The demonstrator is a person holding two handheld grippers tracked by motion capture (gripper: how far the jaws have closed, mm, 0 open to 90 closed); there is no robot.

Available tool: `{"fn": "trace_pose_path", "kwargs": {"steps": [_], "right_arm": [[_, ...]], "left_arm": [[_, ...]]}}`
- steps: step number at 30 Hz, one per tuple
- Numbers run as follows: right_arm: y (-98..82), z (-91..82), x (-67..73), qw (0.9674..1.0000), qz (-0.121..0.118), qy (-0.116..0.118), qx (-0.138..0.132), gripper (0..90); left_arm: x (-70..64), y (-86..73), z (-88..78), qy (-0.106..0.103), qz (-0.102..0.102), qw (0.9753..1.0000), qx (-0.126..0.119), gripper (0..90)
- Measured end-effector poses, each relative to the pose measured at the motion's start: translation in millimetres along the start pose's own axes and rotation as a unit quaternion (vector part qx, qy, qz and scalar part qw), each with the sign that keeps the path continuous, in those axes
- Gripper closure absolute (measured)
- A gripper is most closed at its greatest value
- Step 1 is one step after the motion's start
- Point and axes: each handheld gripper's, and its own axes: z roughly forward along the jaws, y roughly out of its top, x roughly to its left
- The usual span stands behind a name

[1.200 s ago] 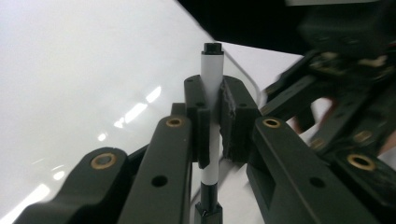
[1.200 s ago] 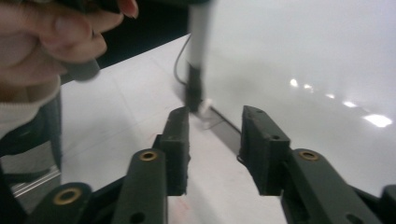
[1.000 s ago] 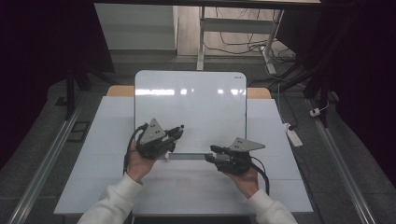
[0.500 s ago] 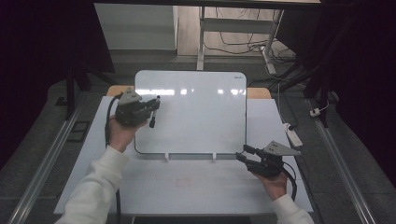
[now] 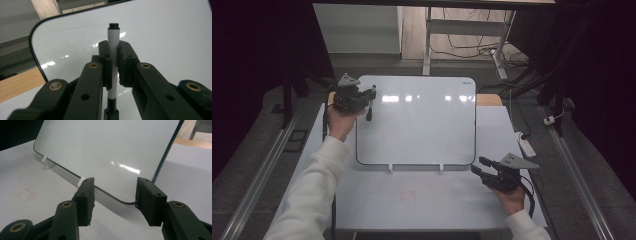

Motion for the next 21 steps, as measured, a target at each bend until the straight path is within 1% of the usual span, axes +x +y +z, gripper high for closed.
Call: {"fn": "trace_pose_path", "kwargs": {"steps": [3,6,9,12,16,21], "right_arm": [[-1.2,2.2,0.8,1.0,-0.001,0.002,0.004,49.2],[-2.5,4.0,1.4,1.0,-0.003,0.001,0.008,49.1],[-3.8,5.4,1.9,0.9999,-0.003,0.002,0.012,48.8],[-4.6,6.3,2.0,0.9999,-0.003,0.001,0.014,48.5],[-4.1,4.6,0.7,1.0,-0.003,-0.001,0.009,48.4],[-4.4,3.5,-1.4,0.9999,-0.001,-0.005,0.009,48.3]], "left_arm": [[4.0,2.9,5.8,0.013,-0.005,0.9999,0.005,81.7],[8.2,5.5,14.3,0.016,-0.018,0.9997,0.011,81.7],[8.9,6.7,21.4,0.023,-0.021,0.9994,0.018,81.6],[7.9,7.1,28.3,0.037,-0.016,0.9989,0.024,81.5],[8.0,6.1,33.1,0.047,-0.012,0.9984,0.028,81.0],[6.6,6.0,35.0,0.052,-0.005,0.9982,0.028,80.2]]}}
